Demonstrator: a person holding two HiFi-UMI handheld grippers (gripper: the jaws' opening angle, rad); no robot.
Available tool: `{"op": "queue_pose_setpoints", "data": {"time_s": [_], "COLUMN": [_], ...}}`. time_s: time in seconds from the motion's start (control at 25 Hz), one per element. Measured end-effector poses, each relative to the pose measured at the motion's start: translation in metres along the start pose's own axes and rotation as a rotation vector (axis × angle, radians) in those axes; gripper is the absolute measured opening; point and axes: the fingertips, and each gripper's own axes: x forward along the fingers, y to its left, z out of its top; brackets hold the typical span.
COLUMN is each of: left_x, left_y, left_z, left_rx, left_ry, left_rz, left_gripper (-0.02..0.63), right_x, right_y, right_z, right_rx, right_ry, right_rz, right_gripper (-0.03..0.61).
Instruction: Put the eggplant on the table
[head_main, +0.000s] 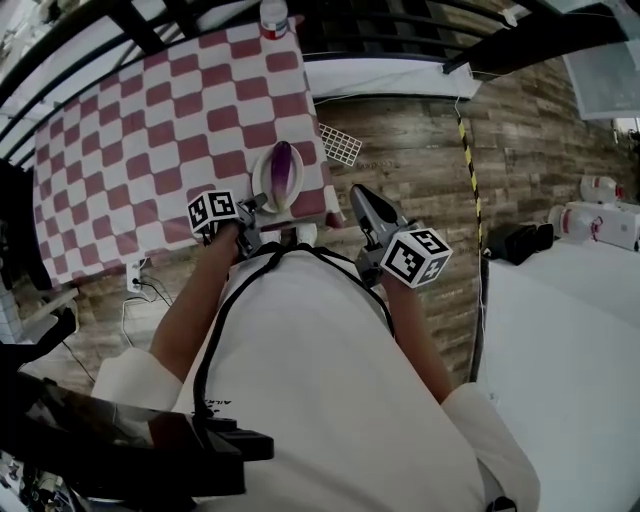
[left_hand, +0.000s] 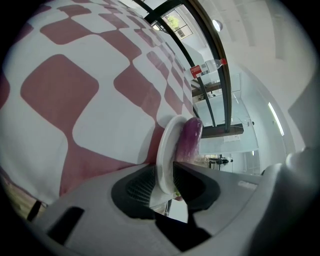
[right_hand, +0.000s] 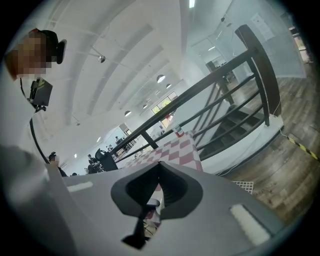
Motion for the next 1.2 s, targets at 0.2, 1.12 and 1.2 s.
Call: {"op": "queue_pose_setpoints", "data": {"time_s": [0.2, 1.12, 1.2], "left_x": [-0.008, -0.049, -0.056], "left_y": [-0.006, -0.045, -0.059], "left_z": [0.000, 0.012, 0.018], "left_rx": [0.021, 0.095, 0.139], "left_ry": [-0.012, -0.152, -0.183], "left_rz": [-0.005, -0.044, -0.057], "left_gripper": [0.120, 0.081, 0.063], "right_x": [0.000, 0.021, 0.025], "right_y": [-0.004, -0.003, 0.001], "right_z": [0.005, 0.016, 0.019], "right_rx": [-0.004, -0.055, -0.066], "right_ry": [-0.003, 0.059, 0.060], "right_rz": [0.020, 0.142, 0.159], "right_gripper": [0.008, 0.008, 0.008]}}
